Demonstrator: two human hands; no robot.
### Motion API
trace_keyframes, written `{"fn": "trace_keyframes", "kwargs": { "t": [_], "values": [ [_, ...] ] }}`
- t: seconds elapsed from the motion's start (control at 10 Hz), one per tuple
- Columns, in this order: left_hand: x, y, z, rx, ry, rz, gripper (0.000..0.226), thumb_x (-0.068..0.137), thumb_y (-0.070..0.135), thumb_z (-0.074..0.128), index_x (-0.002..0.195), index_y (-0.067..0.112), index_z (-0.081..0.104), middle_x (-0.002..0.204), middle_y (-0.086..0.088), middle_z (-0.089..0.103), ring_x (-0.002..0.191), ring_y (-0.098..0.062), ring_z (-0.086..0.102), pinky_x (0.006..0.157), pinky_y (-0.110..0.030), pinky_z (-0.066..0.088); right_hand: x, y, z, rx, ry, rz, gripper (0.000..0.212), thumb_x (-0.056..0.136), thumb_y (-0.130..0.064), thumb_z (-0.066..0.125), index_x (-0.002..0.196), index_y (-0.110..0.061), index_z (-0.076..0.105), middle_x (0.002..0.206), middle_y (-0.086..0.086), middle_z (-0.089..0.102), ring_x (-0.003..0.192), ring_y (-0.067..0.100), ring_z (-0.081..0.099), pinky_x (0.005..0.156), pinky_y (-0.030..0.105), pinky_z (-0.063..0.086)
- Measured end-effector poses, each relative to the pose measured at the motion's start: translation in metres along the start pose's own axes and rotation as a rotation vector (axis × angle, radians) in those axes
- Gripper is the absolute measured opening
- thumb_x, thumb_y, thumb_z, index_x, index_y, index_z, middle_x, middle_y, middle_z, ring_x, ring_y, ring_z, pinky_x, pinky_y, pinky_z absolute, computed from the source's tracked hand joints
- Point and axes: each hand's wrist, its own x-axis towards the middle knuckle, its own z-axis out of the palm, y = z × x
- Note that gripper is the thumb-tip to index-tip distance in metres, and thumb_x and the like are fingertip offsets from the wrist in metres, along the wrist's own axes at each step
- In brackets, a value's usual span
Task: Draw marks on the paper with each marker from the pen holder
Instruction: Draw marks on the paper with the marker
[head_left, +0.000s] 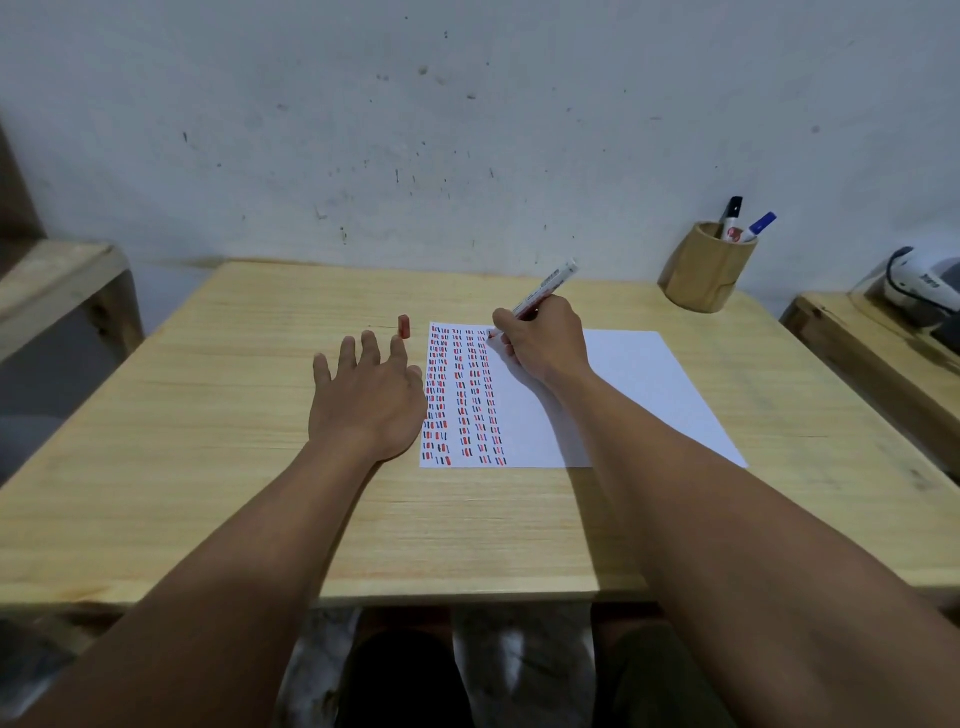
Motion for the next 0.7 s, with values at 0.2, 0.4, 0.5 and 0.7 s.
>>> {"fn": "trace_keyframes", "kwargs": {
  "t": [0.2,0.4,0.5,0.7],
  "values": [
    [0.000,0.000,0.001,-0.017,0.002,-0.001,0.060,0.104,0.040,0.014,0.160,0.018,0.011,0.168,-0.012,0.004,0.154,-0.031,-0.001,0.121,-0.056,0.000,-0.002,-0.004,-0.004,-0.017,-0.011,0.012,0.029,0.083,-0.023,0.068,0.065,-0.001,0.060,0.062,0.007,0.062,0.057,0.017,0.052,0.047,0.026,0.035],
    [0.002,0.000,0.002,-0.065,0.030,-0.011,0.060,0.103,0.038,0.019,0.159,0.017,0.020,0.166,-0.013,0.015,0.153,-0.031,0.007,0.121,-0.056,0.005,-0.004,-0.005,-0.006,0.050,0.012,0.024,0.024,0.084,-0.022,0.066,0.069,-0.004,0.065,0.059,-0.001,0.061,0.058,0.014,0.055,0.047,0.023,0.036],
    [0.005,0.002,-0.002,-0.188,0.174,-0.080,0.052,0.098,0.035,0.032,0.144,0.013,0.044,0.145,-0.012,0.051,0.138,-0.032,0.041,0.114,-0.054,0.026,-0.002,-0.007,-0.009,0.141,0.047,0.038,0.025,0.084,-0.022,0.065,0.062,-0.013,0.064,0.056,-0.008,0.063,0.058,0.015,0.058,0.053,0.025,0.043],
    [0.036,0.013,-0.030,-0.356,0.274,-0.083,0.056,0.098,0.041,0.052,0.149,0.021,0.039,0.130,-0.010,0.063,0.121,-0.035,0.056,0.088,-0.040,0.043,0.004,-0.018,-0.019,0.302,0.039,0.035,0.018,0.085,-0.029,0.073,0.081,-0.014,0.066,0.064,-0.008,0.068,0.052,0.013,0.052,0.053,0.027,0.045]
  ]
}}
